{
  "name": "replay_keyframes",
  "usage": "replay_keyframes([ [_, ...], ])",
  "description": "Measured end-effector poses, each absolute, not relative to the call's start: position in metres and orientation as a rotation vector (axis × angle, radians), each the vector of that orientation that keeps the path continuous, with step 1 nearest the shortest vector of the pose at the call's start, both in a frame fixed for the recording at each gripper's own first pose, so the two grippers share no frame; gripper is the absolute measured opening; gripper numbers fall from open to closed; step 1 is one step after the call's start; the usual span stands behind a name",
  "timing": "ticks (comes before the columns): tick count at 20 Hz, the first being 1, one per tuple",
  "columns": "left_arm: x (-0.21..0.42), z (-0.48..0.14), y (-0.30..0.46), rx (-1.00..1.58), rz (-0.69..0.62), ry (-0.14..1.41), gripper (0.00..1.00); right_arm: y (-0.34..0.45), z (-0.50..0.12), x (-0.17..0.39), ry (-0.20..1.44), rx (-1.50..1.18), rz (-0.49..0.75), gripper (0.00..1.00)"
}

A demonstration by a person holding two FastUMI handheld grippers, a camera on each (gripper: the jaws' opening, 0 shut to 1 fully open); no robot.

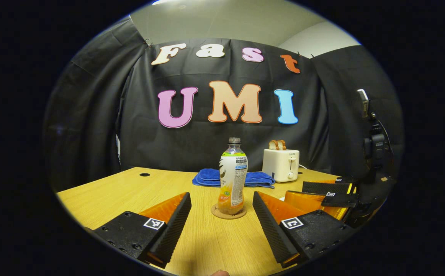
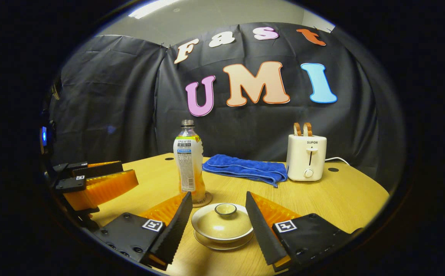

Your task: Open the teacup lid with one hand, grasp the water bottle and pour water into the teacup with the other hand; after pouring, place the water bottle on the coaster and then close the teacup lid.

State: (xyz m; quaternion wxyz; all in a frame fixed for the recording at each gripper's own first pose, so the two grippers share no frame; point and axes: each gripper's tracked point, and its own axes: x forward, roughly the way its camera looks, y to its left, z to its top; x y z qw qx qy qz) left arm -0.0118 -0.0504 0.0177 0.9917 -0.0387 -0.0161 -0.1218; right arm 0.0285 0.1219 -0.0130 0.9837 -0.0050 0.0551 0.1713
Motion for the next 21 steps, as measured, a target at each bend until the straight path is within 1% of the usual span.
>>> replay_keyframes([
  [1, -0.014, 0.019, -0.051, -0.080, -0.246, -0.035, 0.94, 0.119, -0.009, 0.025, 0.102, -0.006, 0.340, 0.90],
  [3, -0.019, 0.019, -0.054, -0.083, -0.248, -0.039, 0.94, 0.112, -0.002, 0.019, 0.084, 0.001, 0.324, 0.92],
  [5, -0.023, 0.019, -0.054, -0.080, -0.250, -0.037, 0.94, 0.104, -0.001, 0.011, 0.071, 0.003, 0.305, 0.95],
  [6, -0.025, 0.018, -0.053, -0.075, -0.248, -0.038, 0.94, 0.101, -0.002, 0.006, 0.070, 0.007, 0.299, 0.92],
  [7, -0.028, 0.016, -0.053, -0.067, -0.245, -0.036, 0.94, 0.097, -0.004, 0.001, 0.072, 0.011, 0.292, 0.92],
  [8, -0.030, 0.015, -0.052, -0.058, -0.244, -0.035, 0.94, 0.093, -0.005, -0.002, 0.074, 0.015, 0.284, 0.89],
  [10, -0.032, 0.009, -0.051, -0.031, -0.239, -0.027, 0.95, 0.084, -0.006, -0.011, 0.070, 0.026, 0.265, 0.95],
  [12, -0.036, 0.003, -0.050, -0.009, -0.236, -0.017, 0.94, 0.074, -0.004, -0.019, 0.059, 0.035, 0.243, 0.89],
  [13, -0.037, 0.001, -0.051, -0.004, -0.236, -0.013, 0.95, 0.070, -0.003, -0.022, 0.056, 0.038, 0.232, 0.92],
  [15, -0.041, 0.004, -0.051, -0.002, -0.237, -0.022, 0.95, 0.062, -0.004, -0.026, 0.055, 0.046, 0.213, 0.92],
  [16, -0.042, 0.004, -0.053, 0.003, -0.241, -0.021, 0.94, 0.058, -0.004, -0.029, 0.055, 0.048, 0.204, 0.95],
  [18, -0.045, 0.001, -0.052, 0.013, -0.240, -0.014, 0.94, 0.052, -0.006, -0.033, 0.051, 0.048, 0.187, 0.95],
  [20, -0.046, 0.002, -0.053, 0.013, -0.240, -0.016, 0.94, 0.048, -0.009, -0.034, 0.052, 0.046, 0.171, 0.89],
  [21, -0.046, 0.000, -0.051, 0.015, -0.235, -0.011, 0.94, 0.046, -0.012, -0.035, 0.056, 0.044, 0.163, 0.95],
])
